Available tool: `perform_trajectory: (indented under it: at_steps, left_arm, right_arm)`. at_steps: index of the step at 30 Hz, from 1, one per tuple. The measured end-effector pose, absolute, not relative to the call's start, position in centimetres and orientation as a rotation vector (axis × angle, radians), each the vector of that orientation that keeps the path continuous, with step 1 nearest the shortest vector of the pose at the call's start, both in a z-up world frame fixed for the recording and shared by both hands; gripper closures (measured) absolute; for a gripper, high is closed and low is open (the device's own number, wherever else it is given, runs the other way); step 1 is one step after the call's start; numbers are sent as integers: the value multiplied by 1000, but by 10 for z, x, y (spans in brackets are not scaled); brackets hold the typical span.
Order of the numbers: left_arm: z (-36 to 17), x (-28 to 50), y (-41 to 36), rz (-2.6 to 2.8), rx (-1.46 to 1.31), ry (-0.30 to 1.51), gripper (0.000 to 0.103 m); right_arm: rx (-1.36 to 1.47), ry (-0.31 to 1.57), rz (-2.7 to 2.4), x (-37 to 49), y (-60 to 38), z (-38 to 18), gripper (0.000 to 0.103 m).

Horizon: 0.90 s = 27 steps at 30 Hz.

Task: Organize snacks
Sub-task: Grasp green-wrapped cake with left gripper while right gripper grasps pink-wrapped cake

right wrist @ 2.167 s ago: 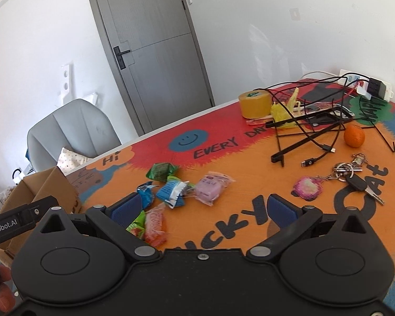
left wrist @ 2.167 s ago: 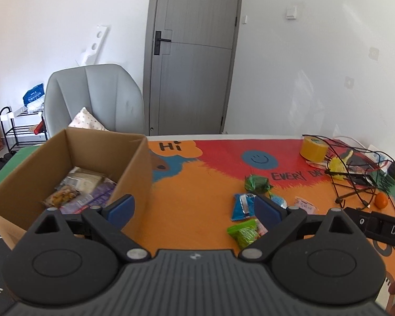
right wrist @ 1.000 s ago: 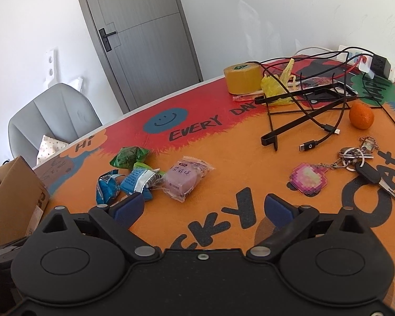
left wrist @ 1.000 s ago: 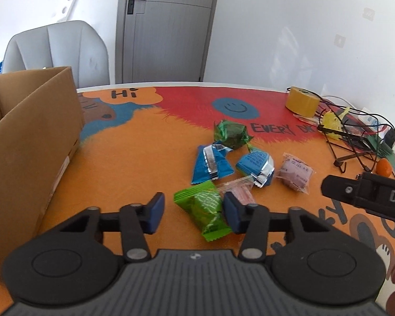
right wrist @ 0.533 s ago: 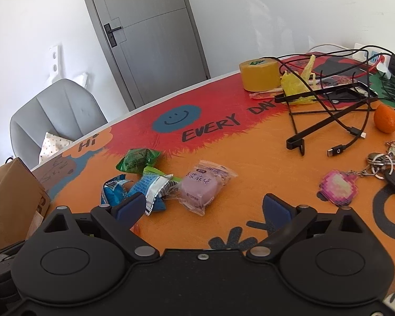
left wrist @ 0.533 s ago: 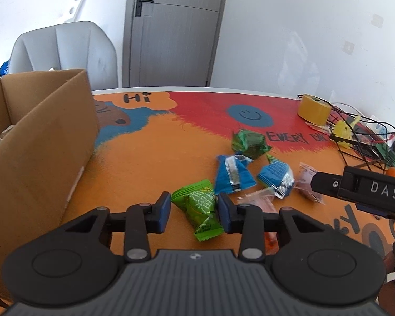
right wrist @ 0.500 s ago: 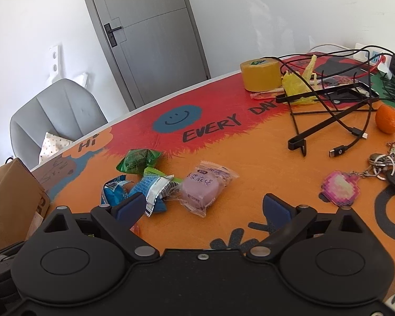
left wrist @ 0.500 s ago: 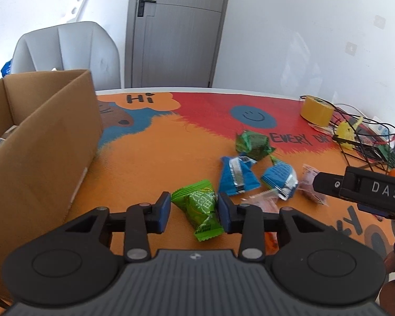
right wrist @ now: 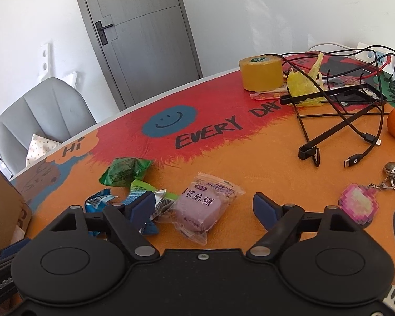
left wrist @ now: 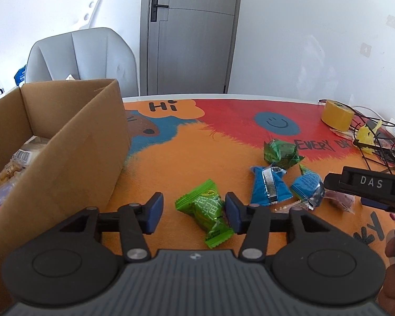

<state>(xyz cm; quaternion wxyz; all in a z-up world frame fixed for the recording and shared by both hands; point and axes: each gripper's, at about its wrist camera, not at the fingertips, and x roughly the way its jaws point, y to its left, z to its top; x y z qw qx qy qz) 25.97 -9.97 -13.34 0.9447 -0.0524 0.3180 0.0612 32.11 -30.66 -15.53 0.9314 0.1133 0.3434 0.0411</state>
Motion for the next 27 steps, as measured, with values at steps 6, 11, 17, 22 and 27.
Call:
perform_trajectory:
  at_steps: [6,11,17,22,27]
  left_arm:
    - [-130,258,-101,136,-110,624,37]
    - [-135,264,-110,135,-113,632,33]
    - [-147,271,-121,150,-83,656,34]
    - [-150,273,-120,150,-85,654,52]
    - [-149,273,-113,136,-103,651,62]
  right_arm:
    - [196,705,53,318,-307,-156,30]
    - [198,709,26,309,-319,-155,38]
    - [204,710,6,302,-333,-154,38]
    - [181,695,20,305,-330,-154,35]
    - [166,674,43,314,-324,-151,26]
